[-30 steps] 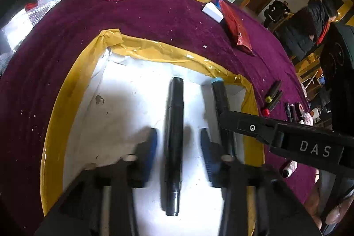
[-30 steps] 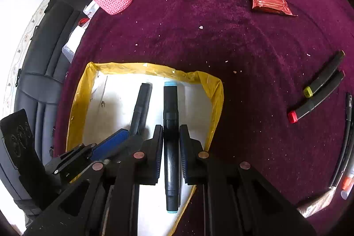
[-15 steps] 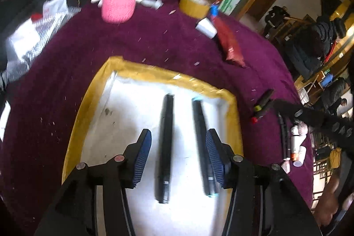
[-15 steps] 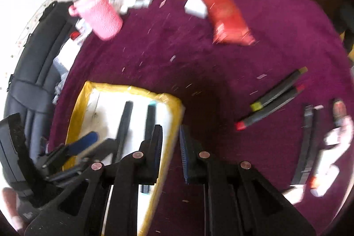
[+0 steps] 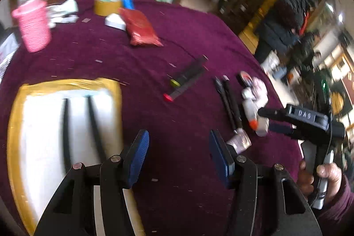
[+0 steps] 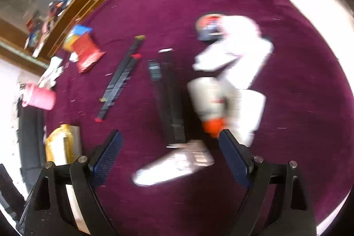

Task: Organize objects
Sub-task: 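Move both tools back over the remaining markers on the cloth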

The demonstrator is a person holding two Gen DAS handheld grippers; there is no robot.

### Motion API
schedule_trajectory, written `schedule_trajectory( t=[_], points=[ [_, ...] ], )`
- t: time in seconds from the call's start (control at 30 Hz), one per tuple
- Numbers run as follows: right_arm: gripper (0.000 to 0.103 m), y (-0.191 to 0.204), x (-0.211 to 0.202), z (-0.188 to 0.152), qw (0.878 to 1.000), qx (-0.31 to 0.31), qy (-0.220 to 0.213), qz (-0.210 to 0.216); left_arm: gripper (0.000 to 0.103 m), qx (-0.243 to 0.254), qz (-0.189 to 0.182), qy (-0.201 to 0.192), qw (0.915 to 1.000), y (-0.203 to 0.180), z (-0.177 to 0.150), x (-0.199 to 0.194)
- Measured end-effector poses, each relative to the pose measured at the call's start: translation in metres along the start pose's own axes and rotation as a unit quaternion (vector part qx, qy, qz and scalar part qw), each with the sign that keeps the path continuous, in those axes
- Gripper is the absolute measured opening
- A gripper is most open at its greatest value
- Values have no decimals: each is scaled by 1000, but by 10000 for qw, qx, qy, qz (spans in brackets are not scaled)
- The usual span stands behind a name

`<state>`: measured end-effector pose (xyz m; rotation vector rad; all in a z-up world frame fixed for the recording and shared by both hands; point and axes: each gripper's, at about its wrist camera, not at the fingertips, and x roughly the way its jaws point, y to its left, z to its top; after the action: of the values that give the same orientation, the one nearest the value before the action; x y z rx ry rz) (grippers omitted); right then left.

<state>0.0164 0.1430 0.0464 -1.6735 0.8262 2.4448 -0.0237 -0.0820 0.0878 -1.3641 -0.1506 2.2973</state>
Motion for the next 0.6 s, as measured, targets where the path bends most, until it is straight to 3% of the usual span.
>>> schedule_trajectory(
  t=[0.2,0.37,0.47,0.6],
  points=[
    [89,-26,-9,4,9999,-133,-37,-63,50,995,-7,372,9943,-67,-13,38],
    [89,-41,-17,7,9993,-382,-46,-44,50,1844,283,585,9807,-113,-27,70],
    [89,-49,-17,9,9991,-436,-1,7,50,2050,537,625,9753,-124,-29,85],
    [89,-58,-18,14,9987,-492,25,100,50,1966,632,713,9758,-126,-24,93]
  ],
)
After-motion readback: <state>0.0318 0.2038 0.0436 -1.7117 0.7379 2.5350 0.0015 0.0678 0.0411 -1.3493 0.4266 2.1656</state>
